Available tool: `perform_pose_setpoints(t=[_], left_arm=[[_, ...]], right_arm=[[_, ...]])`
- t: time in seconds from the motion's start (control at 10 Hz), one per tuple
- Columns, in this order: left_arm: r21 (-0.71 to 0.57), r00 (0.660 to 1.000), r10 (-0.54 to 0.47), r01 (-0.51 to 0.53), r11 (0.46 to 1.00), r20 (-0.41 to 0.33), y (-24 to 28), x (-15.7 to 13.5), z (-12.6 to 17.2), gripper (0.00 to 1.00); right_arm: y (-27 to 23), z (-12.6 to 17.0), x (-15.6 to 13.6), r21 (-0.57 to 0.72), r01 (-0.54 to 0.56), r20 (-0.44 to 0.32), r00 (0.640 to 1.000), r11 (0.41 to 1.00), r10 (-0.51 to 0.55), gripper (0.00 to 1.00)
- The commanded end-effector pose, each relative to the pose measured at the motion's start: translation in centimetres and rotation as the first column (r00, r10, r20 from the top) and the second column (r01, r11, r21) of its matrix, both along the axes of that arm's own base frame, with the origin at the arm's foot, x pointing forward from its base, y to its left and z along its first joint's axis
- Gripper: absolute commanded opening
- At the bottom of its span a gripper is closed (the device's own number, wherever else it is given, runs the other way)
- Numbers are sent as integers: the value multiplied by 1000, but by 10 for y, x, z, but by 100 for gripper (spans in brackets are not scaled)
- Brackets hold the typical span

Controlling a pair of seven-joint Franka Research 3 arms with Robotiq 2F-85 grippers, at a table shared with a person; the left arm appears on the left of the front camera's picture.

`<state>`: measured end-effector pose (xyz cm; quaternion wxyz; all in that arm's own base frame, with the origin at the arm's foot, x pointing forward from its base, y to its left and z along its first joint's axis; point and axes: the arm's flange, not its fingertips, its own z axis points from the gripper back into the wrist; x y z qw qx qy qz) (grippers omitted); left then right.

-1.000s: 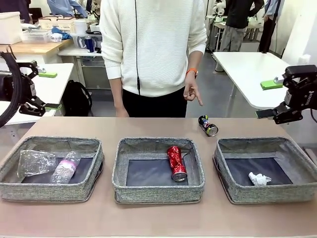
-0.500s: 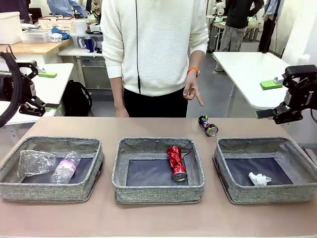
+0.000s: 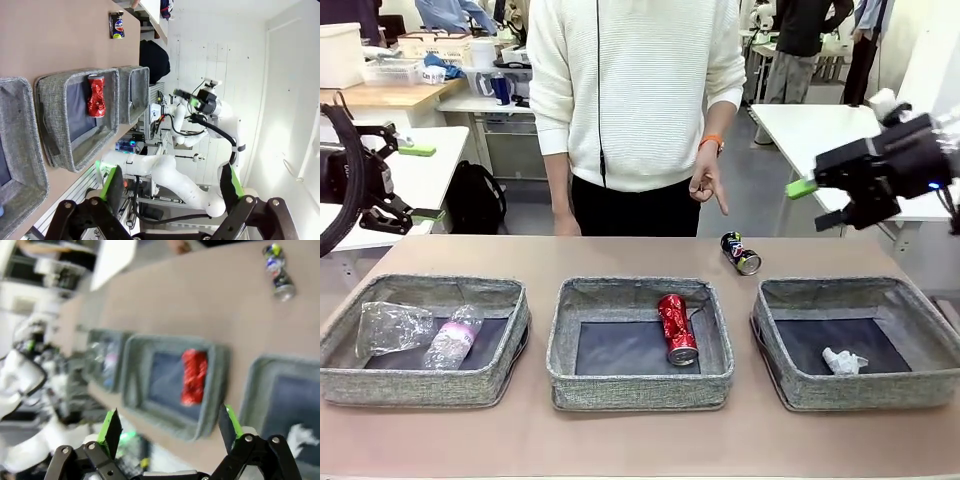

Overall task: Sort the waste into the appropriate baskets.
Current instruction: Pick up the waste item pointed out by the person.

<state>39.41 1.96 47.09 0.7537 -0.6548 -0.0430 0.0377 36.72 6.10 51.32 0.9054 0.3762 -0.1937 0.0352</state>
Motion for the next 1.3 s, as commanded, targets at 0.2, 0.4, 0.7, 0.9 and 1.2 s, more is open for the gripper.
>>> perform_pose_setpoints(t=[0.2, 0.4, 0.7, 0.9, 1.2], left_arm=[[-15, 1000, 19, -19, 1000, 4, -3, -3, 1, 100], [-15, 1000, 19, -19, 1000, 4, -3, -3, 1, 100], [-15, 1000, 19, -19, 1000, 4, -3, -3, 1, 100], [-15, 1000, 19, -19, 1000, 4, -3, -3, 1, 100], [-15, 1000, 19, -19, 1000, 4, -3, -3, 1, 100]], right_arm=[[13, 5, 16, -128, 68, 84, 995, 989, -58, 100], [13, 5, 16, -128, 68, 84, 995, 989, -58, 100], [46, 0, 81, -371, 181, 50, 983, 911, -175, 100], [45, -24, 159, -572, 236, -20, 953, 785, -301, 100], [49, -73, 227, -683, 209, -52, 942, 700, -332, 100]])
